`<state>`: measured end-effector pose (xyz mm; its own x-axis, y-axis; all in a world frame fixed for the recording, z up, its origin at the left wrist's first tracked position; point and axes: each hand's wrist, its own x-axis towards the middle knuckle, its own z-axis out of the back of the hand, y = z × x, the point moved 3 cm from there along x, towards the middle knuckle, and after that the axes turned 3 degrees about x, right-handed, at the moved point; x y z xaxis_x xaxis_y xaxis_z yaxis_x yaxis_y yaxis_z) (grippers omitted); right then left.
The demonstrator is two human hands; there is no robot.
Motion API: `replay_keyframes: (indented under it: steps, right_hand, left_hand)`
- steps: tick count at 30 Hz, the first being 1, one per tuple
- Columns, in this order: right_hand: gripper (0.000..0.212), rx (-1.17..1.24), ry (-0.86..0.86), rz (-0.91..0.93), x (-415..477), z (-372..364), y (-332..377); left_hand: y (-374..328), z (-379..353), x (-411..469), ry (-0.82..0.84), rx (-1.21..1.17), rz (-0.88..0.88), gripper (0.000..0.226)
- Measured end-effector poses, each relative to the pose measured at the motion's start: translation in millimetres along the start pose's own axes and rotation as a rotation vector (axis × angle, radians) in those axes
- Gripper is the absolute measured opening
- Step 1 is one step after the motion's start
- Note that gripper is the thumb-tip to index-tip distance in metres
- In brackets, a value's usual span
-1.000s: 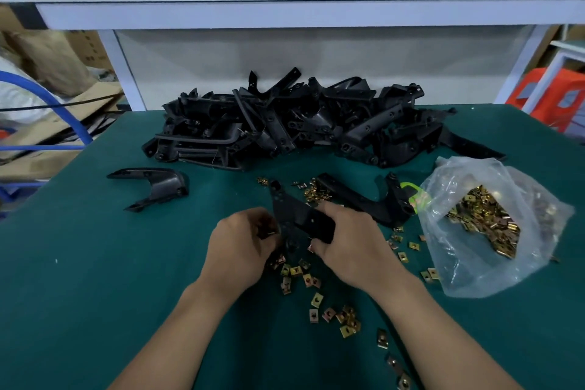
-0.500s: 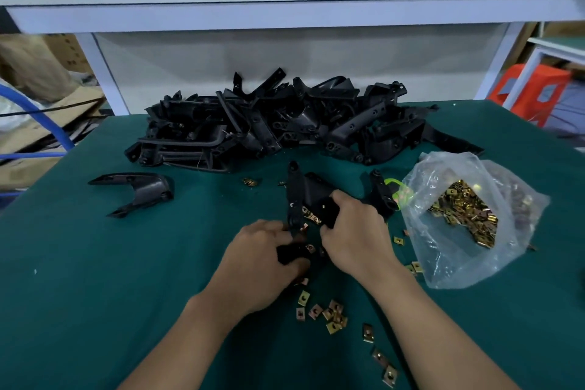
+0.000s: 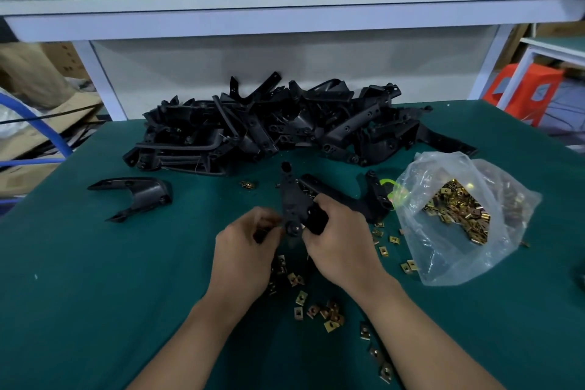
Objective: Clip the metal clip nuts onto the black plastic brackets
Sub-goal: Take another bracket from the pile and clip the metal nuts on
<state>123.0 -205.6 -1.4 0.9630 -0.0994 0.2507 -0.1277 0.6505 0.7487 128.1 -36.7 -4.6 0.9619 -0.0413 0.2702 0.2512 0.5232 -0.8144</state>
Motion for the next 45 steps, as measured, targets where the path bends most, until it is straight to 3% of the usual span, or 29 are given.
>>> replay_keyframes:
  steps: [2, 16, 18, 28, 34, 45]
  right_hand:
    - [0.013, 0.025, 0.0, 0.027, -2.4, -3.1, 4.1]
    - [0.037, -0.527, -0.183, 0.026, 4.4, 31.0, 4.0]
    - [0.038, -0.554, -0.17, 0.015, 4.9, 31.1, 3.5]
    - [0.035, -0.558, -0.141, -0.003, 3.6, 30.0, 5.6]
    - [0.036, -0.608, -0.158, 0.015, 2.6, 31.8, 12.3]
    - [0.035, -0.62, -0.099, -0.027, 5.0, 28.5, 7.8]
  left_hand:
    - [2.5, 1.8, 2.4, -0.017, -0.112, 0.045, 0.028]
    - [4.0, 11.4, 10.5, 0.124, -0.726, 0.262, 0.022]
    - [3.7, 11.8, 10.6, 0.127, -0.742, 0.253, 0.032]
    - [7.8, 12.2, 11.6, 0.109, -0.796, 0.292, 0.031]
    - [9.8, 14.3, 12.5, 0.16, -0.791, 0.309, 0.043]
    - [14.9, 11.3, 14.0, 0.231, -0.804, 0.325, 0.031]
